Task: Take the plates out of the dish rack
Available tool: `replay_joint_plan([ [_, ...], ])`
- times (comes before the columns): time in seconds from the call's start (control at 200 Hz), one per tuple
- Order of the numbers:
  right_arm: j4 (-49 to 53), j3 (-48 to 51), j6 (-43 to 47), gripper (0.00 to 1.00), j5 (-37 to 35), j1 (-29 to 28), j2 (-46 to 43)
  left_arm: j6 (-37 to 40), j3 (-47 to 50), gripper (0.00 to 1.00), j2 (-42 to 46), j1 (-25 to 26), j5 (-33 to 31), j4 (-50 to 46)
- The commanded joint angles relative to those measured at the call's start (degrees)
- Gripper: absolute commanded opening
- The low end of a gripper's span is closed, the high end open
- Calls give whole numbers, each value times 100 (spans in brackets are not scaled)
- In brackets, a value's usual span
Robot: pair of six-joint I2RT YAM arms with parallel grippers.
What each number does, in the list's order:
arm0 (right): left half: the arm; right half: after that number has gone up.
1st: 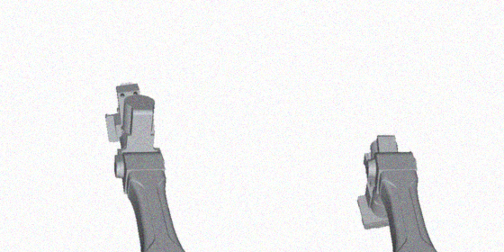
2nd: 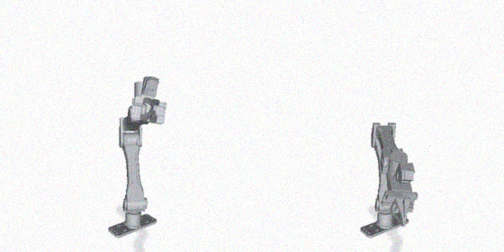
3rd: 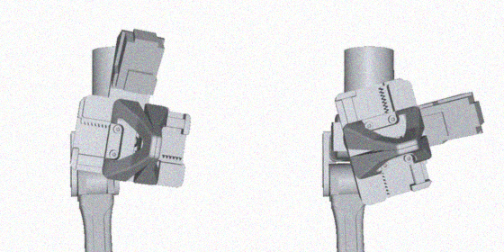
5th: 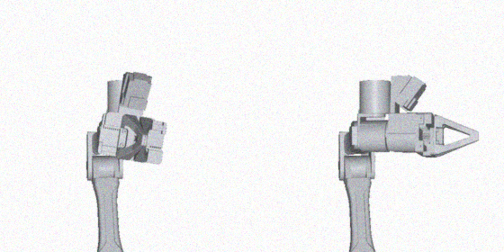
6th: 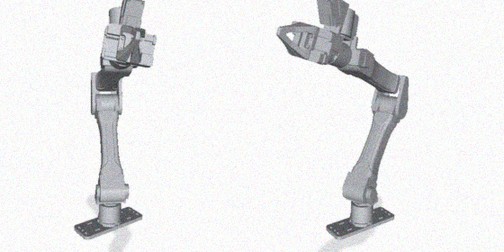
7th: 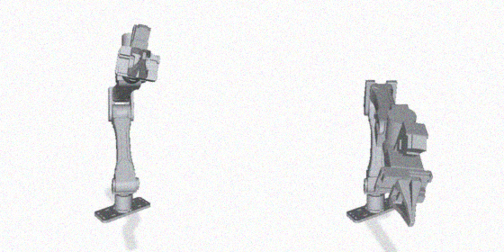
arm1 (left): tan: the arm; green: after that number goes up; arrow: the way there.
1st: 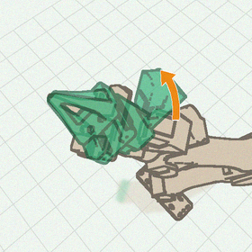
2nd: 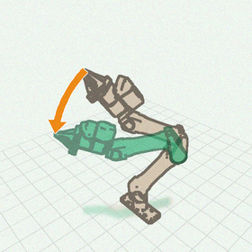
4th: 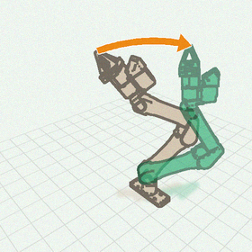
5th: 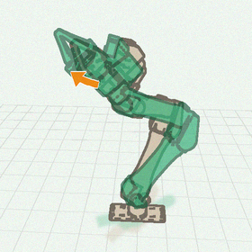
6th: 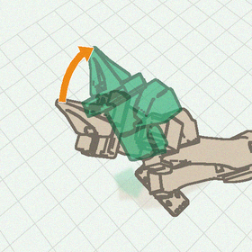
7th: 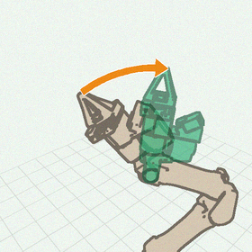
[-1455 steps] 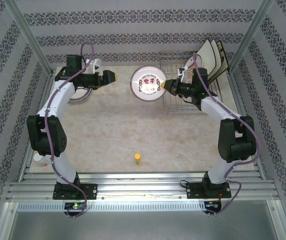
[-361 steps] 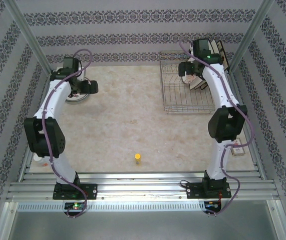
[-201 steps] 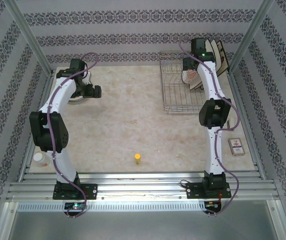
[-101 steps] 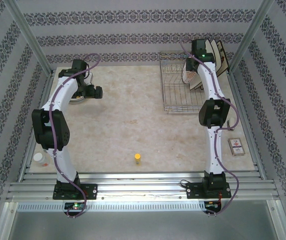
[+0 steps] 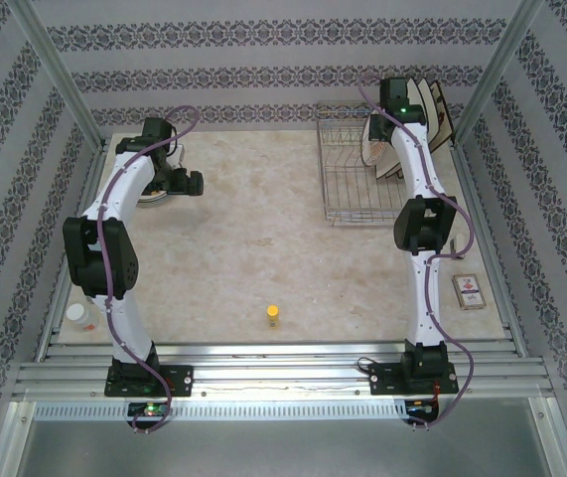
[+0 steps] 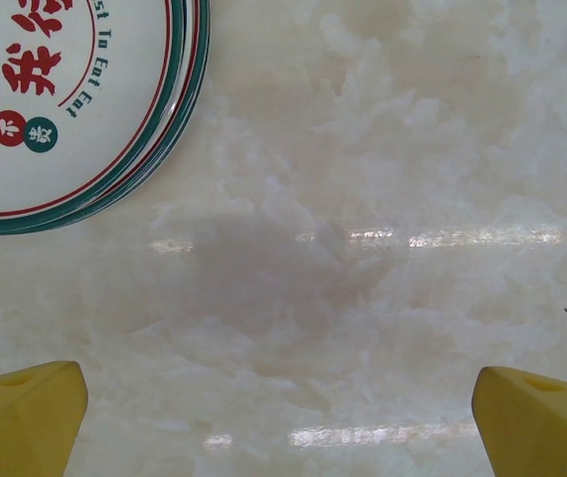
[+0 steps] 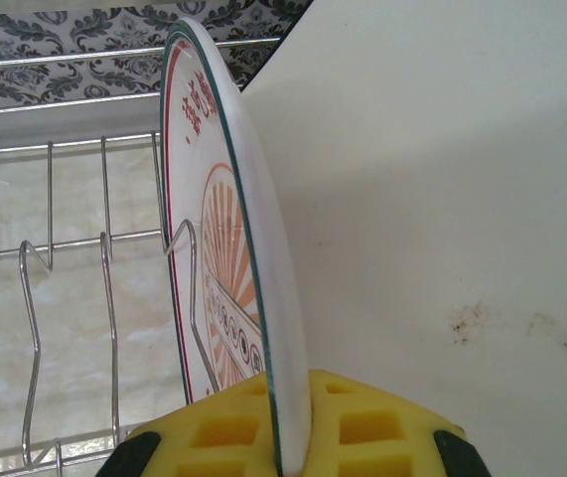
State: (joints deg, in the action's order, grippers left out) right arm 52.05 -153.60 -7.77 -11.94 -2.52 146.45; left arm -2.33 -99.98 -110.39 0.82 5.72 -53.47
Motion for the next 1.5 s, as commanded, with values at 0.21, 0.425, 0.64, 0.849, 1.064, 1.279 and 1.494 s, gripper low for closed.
replay_joint_plan([
  [0.21, 265, -113, 40, 0, -94, -246, -964, 57, 135, 100, -85, 73, 30, -87],
  [0.425, 470, 315, 179, 0, -310, -376, -1852, 109, -94, 100, -228, 66, 111, -211],
  [0.64, 382, 1319, 262, 0, -123, -633, -2967, 121, -53, 100, -204, 70, 129, -198],
  [0.849, 146, 2256, 161, 0, 182, -904, -3717, 135, -64, 100, -228, 76, 118, -227],
  [1.064, -762, 3970, -360, 0, 1998, -821, -4583, 138, -248, 100, -234, 85, 83, -355],
  [1.279, -4109, 7146, -2184, 0, 5359, -214, -5626, 145, -257, 100, -151, 107, 207, -341],
  [1.494, -6402, 8875, -3405, 0, 6393, -63, -5642, 162, -262, 100, -70, 111, -122, -320],
])
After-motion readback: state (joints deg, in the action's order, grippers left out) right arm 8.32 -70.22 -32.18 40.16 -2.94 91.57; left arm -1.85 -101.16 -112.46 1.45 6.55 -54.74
